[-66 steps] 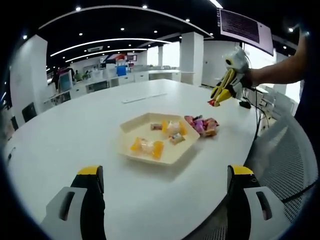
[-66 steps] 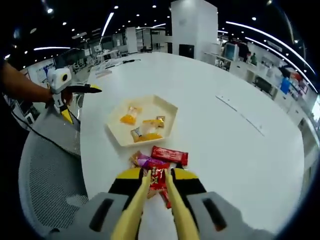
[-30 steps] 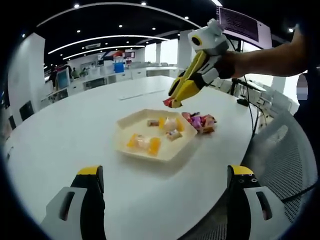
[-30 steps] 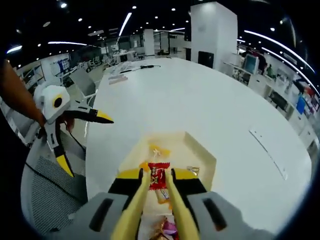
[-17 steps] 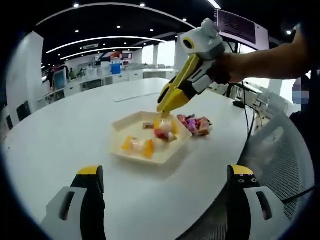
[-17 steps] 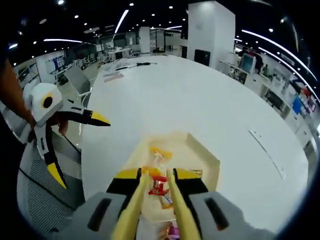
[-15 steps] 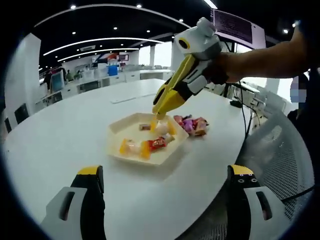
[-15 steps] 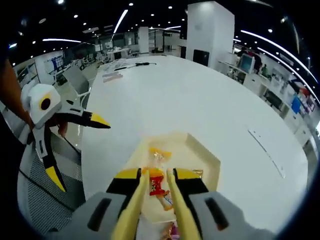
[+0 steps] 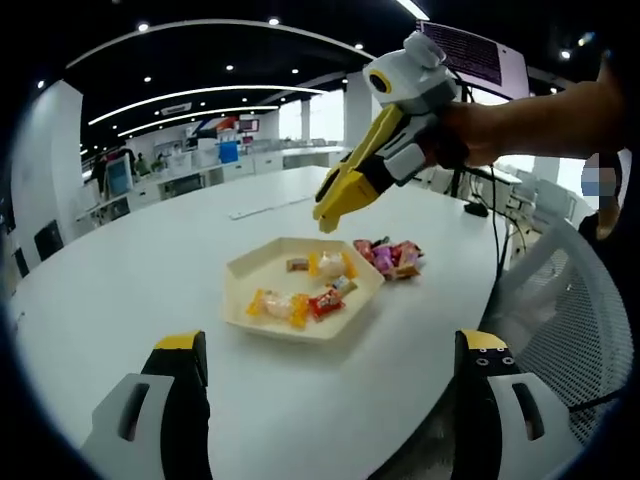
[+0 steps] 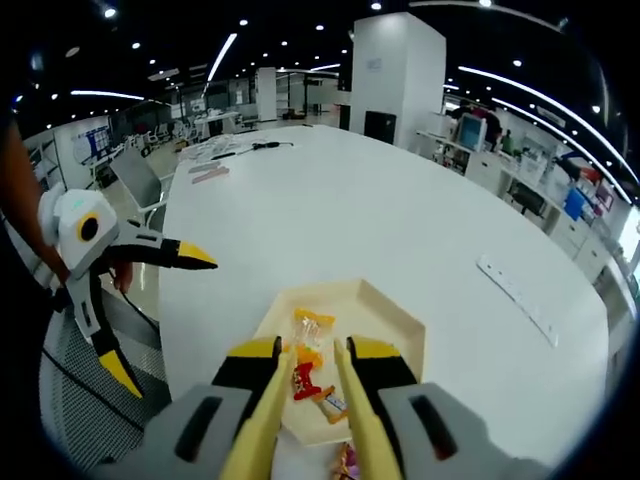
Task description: Place the target food into the container with the food tongs after gripping and lifting it, then release it inside without dropping or visibly crushing the food.
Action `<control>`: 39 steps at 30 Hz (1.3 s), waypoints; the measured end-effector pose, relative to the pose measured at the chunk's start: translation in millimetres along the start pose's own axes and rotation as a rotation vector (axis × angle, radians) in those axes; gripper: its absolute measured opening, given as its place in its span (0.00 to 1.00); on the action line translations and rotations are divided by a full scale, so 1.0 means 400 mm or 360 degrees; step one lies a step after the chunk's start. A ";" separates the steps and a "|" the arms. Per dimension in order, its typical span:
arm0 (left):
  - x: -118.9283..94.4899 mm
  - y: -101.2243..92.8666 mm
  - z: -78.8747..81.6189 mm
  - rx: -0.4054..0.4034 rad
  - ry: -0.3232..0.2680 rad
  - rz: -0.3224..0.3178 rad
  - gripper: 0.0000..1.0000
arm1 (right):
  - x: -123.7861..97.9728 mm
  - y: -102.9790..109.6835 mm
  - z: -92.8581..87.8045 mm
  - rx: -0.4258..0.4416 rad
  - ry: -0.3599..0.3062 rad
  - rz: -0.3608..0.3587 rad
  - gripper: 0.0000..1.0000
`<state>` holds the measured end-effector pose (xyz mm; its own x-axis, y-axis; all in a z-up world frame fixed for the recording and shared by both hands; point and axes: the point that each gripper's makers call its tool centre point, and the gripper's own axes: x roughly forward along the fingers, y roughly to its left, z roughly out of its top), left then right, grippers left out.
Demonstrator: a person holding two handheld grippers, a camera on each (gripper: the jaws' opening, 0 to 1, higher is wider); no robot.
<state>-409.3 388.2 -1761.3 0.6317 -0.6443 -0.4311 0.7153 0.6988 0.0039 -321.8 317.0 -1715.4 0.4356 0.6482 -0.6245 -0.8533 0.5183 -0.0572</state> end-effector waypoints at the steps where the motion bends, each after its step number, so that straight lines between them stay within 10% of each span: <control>1: 0.000 -0.002 0.001 0.0003 -0.0003 -0.0006 0.99 | -0.003 -0.001 0.000 0.0003 -0.0001 -0.0001 0.25; 39: 0.003 -0.006 -0.014 0.0057 0.0034 -0.0030 1.00 | -0.085 -0.061 0.021 -0.0013 -0.0074 -0.0117 0.26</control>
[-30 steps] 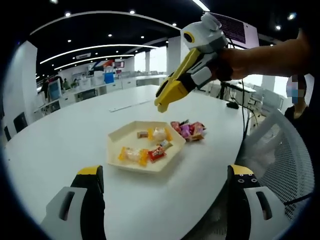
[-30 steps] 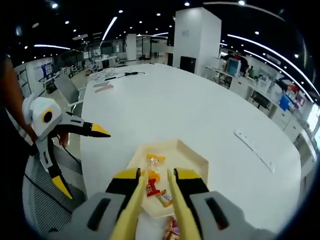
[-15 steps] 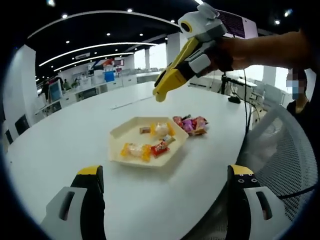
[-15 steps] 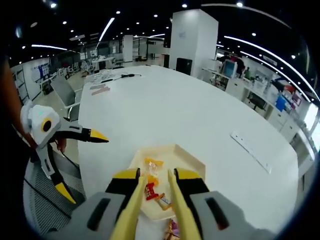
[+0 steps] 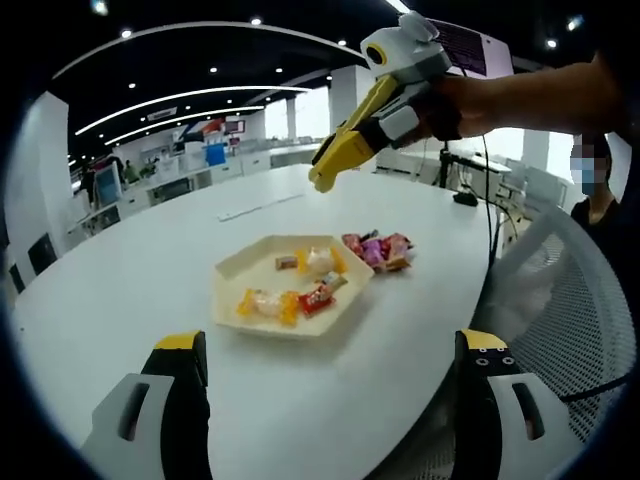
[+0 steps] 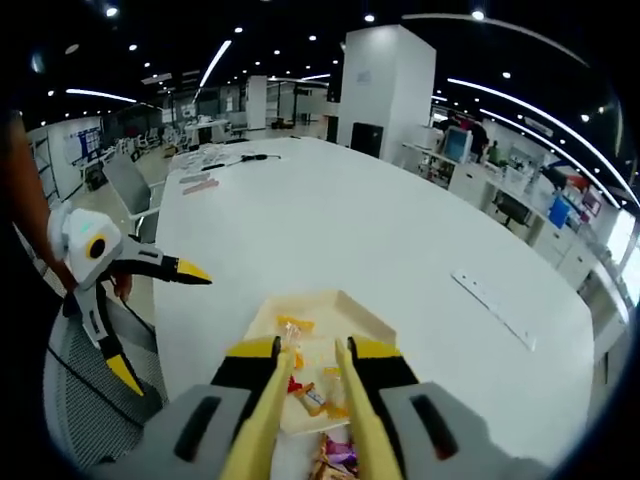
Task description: Place the target food into the container with the food tongs after gripping and lifting it, then release it inside without dropping or visibly crushing the food.
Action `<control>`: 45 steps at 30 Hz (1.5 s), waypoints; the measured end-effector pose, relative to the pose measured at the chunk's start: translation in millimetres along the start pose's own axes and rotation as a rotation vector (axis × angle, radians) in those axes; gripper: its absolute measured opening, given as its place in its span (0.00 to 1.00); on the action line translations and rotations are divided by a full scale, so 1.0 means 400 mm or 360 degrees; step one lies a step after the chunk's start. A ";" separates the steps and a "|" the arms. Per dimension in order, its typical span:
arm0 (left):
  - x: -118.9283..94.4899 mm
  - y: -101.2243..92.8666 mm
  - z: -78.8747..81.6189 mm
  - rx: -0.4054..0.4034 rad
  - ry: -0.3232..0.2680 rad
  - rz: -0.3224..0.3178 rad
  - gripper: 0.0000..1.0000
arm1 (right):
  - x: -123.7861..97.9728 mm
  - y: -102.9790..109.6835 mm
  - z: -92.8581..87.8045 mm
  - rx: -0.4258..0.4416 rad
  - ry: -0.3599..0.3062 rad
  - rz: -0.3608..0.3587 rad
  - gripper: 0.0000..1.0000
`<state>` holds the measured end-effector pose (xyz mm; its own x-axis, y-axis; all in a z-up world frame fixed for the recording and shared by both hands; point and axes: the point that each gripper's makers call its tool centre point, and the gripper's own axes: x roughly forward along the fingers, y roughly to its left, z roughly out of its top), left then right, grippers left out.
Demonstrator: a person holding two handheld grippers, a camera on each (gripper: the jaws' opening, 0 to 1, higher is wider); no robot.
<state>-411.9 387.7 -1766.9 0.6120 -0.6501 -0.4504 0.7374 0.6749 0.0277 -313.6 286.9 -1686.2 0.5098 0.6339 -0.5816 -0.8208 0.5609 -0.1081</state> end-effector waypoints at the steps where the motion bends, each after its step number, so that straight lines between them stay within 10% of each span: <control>1: 0.000 0.003 0.000 -0.0006 -0.0003 0.0004 1.00 | -0.007 -0.009 -0.003 0.0003 -0.0008 -0.0005 0.26; 18: 0.008 -0.021 -0.010 0.0016 0.0034 -0.0059 1.00 | -0.167 -0.159 -0.140 -0.0063 0.0043 -0.0024 0.26; 39: 0.007 -0.033 0.016 0.0038 0.0002 -0.0087 1.00 | -0.199 -0.225 -0.268 -0.0113 0.0110 0.0023 0.26; 41: 0.007 -0.051 0.002 -0.0188 0.0044 -0.0167 1.00 | -0.203 -0.232 -0.265 -0.0108 0.0096 0.0039 0.26; 45: 0.016 -0.010 0.000 -0.0129 0.0007 -0.0025 1.00 | -0.202 -0.233 -0.259 -0.0180 0.0066 0.0094 0.27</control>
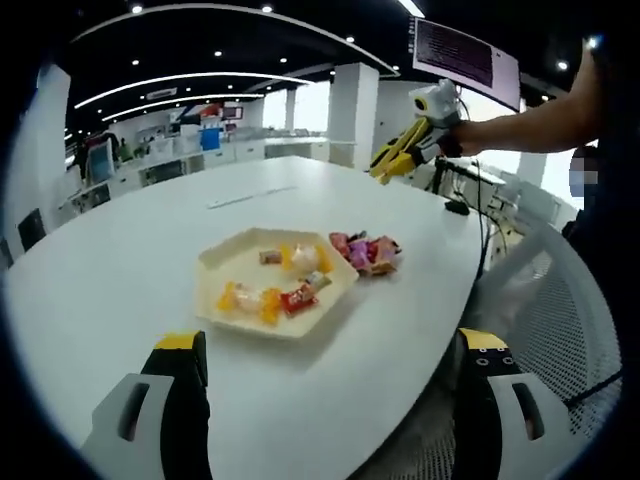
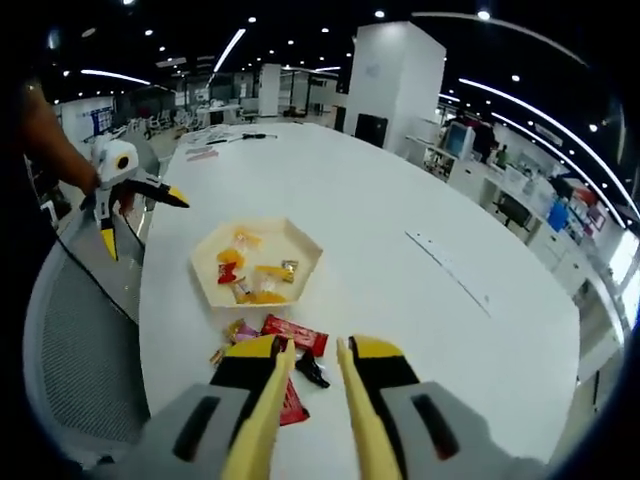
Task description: Place the target food into the container with the food tongs after gripping and lifting it, then release it inside without dropping or visibly crushing the food.
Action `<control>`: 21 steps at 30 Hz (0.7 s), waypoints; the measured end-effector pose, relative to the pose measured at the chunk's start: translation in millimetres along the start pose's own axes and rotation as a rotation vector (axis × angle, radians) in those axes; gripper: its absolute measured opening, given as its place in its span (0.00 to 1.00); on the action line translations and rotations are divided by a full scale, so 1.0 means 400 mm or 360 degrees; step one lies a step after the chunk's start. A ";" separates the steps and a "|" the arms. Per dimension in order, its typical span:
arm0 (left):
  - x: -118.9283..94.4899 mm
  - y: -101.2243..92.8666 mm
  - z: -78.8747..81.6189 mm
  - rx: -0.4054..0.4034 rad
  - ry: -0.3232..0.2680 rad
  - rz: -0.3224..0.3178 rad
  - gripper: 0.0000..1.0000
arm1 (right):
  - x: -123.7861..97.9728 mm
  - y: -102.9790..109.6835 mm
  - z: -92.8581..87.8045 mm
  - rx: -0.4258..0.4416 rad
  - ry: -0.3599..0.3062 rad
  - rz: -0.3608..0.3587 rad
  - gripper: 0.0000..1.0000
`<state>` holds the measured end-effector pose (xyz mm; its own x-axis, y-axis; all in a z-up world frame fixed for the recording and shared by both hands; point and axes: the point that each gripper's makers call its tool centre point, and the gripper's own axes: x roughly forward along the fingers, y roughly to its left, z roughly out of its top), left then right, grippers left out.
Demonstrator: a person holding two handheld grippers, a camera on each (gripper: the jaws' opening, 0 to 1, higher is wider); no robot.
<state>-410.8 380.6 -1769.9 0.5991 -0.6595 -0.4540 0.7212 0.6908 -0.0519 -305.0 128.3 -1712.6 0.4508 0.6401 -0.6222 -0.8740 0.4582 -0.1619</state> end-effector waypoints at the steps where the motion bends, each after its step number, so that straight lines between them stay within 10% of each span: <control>1: 0.002 0.009 -0.010 -0.0012 0.0011 0.0029 1.00 | 0.003 -0.004 -0.004 -0.0017 -0.0001 0.0002 0.27; 3: -0.009 0.033 -0.053 -0.0002 0.0189 0.0113 1.00 | 0.008 -0.009 -0.011 -0.0023 -0.0008 0.0018 0.27; 7: -0.016 0.042 -0.010 0.0217 0.0049 0.0171 1.00 | 0.029 -0.008 -0.027 -0.0090 -0.0014 0.0068 0.27; 21: -0.017 0.055 -0.042 0.0128 0.0134 0.0193 1.00 | 0.082 -0.005 -0.088 -0.0077 -0.0019 0.0135 0.27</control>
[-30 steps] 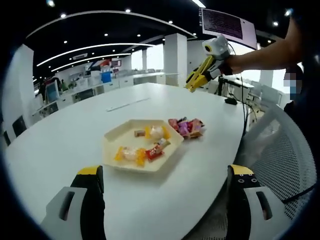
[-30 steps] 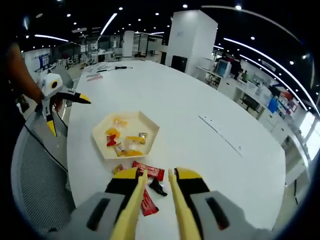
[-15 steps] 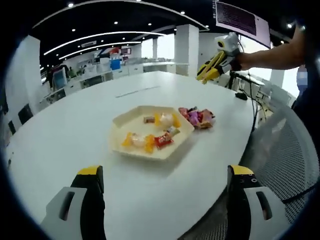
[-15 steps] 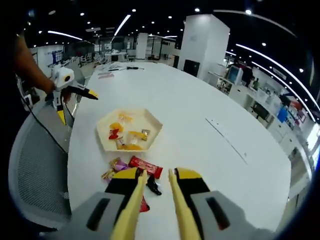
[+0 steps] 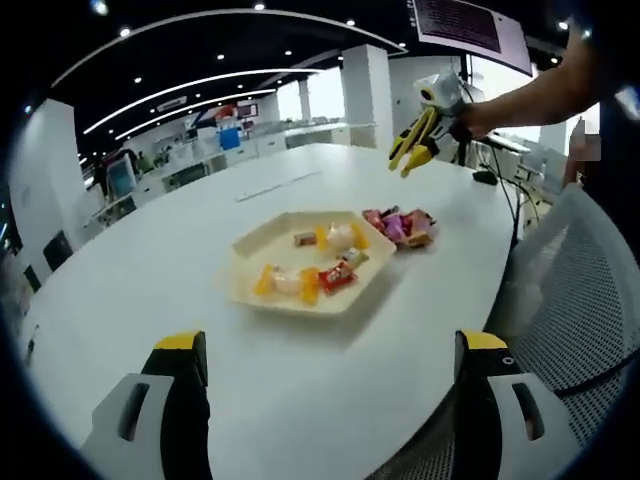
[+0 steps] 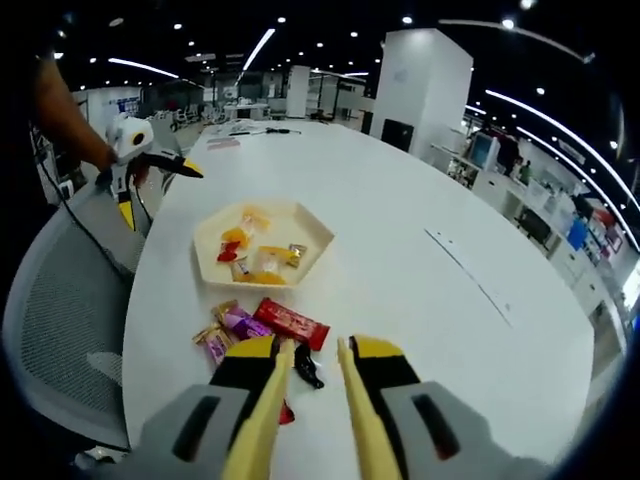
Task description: Place the target food into the container with the food tongs after gripping and lifting it, then release it inside without dropping or visibly crushing the food.
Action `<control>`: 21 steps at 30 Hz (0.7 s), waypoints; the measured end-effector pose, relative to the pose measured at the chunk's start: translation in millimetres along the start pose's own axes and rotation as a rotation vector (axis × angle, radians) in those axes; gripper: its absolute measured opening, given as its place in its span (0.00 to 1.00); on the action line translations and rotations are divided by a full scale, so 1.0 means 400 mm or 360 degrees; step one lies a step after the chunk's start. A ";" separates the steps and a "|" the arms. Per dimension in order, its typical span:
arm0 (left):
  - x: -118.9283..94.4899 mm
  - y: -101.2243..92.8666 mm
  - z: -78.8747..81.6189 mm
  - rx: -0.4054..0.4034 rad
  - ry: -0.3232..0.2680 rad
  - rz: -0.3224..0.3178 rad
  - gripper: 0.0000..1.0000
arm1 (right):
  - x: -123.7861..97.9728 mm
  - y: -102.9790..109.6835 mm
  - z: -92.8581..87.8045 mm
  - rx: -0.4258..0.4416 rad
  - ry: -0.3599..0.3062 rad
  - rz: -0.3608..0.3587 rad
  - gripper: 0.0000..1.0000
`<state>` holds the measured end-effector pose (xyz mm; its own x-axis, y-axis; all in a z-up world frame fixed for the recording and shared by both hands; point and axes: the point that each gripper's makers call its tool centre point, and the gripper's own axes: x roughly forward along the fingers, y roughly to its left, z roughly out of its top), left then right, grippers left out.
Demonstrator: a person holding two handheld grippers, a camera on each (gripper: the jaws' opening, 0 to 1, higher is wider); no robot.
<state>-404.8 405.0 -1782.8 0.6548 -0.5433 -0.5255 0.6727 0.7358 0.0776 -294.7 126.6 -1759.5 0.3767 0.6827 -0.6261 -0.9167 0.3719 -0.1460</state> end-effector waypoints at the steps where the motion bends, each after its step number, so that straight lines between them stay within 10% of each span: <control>1: 0.000 0.002 0.001 -0.0010 -0.0003 0.0005 1.00 | 0.004 0.002 -0.004 -0.0004 0.0004 0.0009 0.27; 21: 0.003 0.007 -0.010 -0.0057 0.0039 0.0035 1.00 | 0.114 0.018 -0.078 -0.0104 0.0108 0.0177 0.26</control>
<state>-403.6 408.0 -1786.4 0.6605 -0.5168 -0.5446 0.6449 0.7619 0.0591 -288.3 140.9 -1812.9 0.2642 0.6725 -0.6913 -0.9599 0.2528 -0.1208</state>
